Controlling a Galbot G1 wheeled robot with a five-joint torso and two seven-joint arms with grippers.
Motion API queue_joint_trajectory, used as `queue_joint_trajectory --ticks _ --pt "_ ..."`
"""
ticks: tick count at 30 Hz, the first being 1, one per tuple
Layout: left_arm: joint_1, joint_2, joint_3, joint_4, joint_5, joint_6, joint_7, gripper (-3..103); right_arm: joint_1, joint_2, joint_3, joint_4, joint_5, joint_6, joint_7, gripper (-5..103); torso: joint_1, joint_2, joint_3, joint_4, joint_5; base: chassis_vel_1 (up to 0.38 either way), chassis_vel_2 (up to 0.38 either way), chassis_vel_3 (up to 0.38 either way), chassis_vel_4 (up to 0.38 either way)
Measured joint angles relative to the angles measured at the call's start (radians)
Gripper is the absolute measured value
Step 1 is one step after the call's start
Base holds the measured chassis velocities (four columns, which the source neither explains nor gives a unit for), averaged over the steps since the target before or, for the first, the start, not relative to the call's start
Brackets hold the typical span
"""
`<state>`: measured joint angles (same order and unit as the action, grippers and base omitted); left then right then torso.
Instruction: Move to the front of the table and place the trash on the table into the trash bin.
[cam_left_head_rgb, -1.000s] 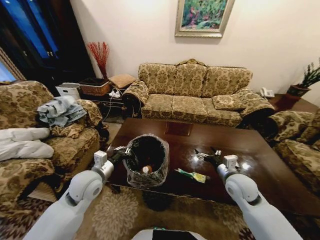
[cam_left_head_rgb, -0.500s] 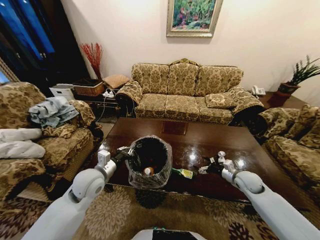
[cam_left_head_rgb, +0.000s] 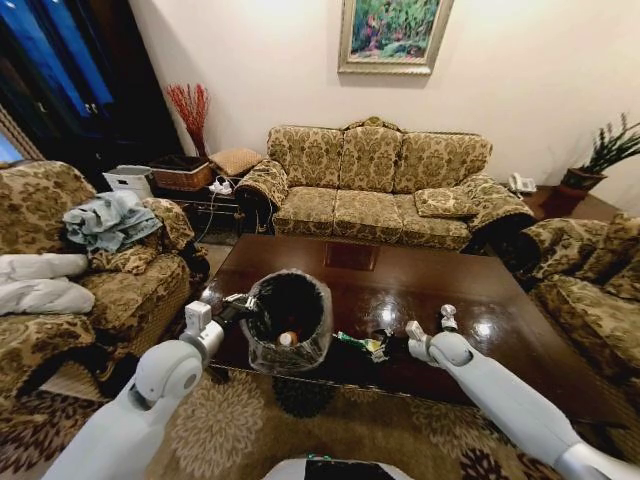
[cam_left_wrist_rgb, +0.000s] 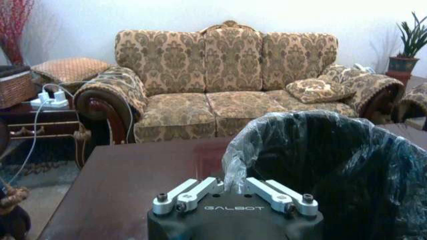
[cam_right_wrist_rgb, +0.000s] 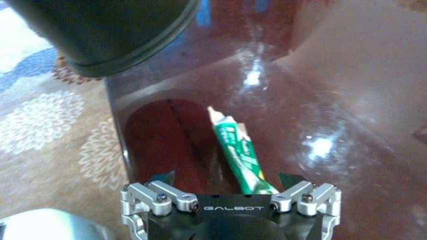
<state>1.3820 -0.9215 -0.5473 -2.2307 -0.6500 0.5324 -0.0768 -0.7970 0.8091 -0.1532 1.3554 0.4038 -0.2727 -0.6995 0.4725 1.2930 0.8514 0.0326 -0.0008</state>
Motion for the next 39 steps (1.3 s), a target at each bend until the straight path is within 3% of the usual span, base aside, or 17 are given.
queue_joint_trajectory --ticks 11,13,17,22,28,31,32,34,37,39 --pt "0.017 -0.014 0.001 -0.047 0.002 0.003 -0.004 4 0.002 0.043 -0.003 -0.076 -0.077 0.014 -0.02 103 0.0 0.0 0.0 -0.0003 0.0005 0.0 0.0 0.0 0.0" --pt "0.018 -0.015 0.001 -0.051 0.002 0.003 -0.004 4 0.0 0.051 0.003 -0.088 -0.087 0.019 -0.02 100 0.0 0.0 0.0 -0.0003 0.0003 0.0 0.0 0.0 0.0" --pt "0.014 -0.015 0.002 -0.052 0.002 0.003 -0.005 4 -0.004 0.066 0.009 -0.106 -0.1 0.032 -0.008 79 0.0 0.0 0.0 -0.0005 0.0006 0.0 0.0 0.0 0.0" --pt "0.009 -0.012 0.004 -0.047 0.002 0.003 -0.005 4 -0.004 0.071 0.01 -0.107 -0.099 0.032 0.009 68 0.0 0.0 0.0 -0.0003 0.0005 0.0 0.0 0.0 0.0" --pt "0.002 -0.012 0.008 -0.038 0.0 0.003 -0.004 4 -0.006 0.081 0.008 -0.119 -0.099 0.044 0.031 41 0.0 0.0 0.0 -0.0003 0.0006 0.0 0.0 0.0 0.0" --pt "0.001 -0.012 0.009 -0.035 0.0 0.003 -0.003 4 -0.01 0.085 0.009 -0.119 -0.099 0.044 0.035 36 0.0 0.0 0.0 -0.0003 0.0006 0.0 0.0 0.0 0.0" --pt "-0.001 -0.012 0.01 -0.033 0.0 0.003 -0.003 4 -0.016 0.089 0.014 -0.119 -0.099 0.044 0.038 25 0.0 0.0 0.0 -0.0003 0.0006 0.0 0.0 0.0 0.0" --pt "-0.002 -0.011 0.01 -0.032 0.0 0.003 -0.002 4 -0.021 0.092 0.019 -0.118 -0.099 0.044 0.039 25 0.0 0.0 0.0 -0.0002 0.0005 0.0 0.0 0.0 0.0" --pt "-0.006 -0.01 0.011 -0.031 -0.002 0.003 -0.002 4 -0.038 0.095 0.034 -0.113 -0.095 0.044 0.049 8 0.0 0.0 0.0 -0.0001 0.0009 0.0 0.0 0.0 0.0" --pt "-0.007 -0.01 0.011 -0.03 -0.002 0.002 -0.001 4 -0.042 0.094 0.038 -0.111 -0.094 0.044 0.051 8 0.0 0.0 0.0 -0.0001 0.001 0.0 0.0 0.0 0.0"
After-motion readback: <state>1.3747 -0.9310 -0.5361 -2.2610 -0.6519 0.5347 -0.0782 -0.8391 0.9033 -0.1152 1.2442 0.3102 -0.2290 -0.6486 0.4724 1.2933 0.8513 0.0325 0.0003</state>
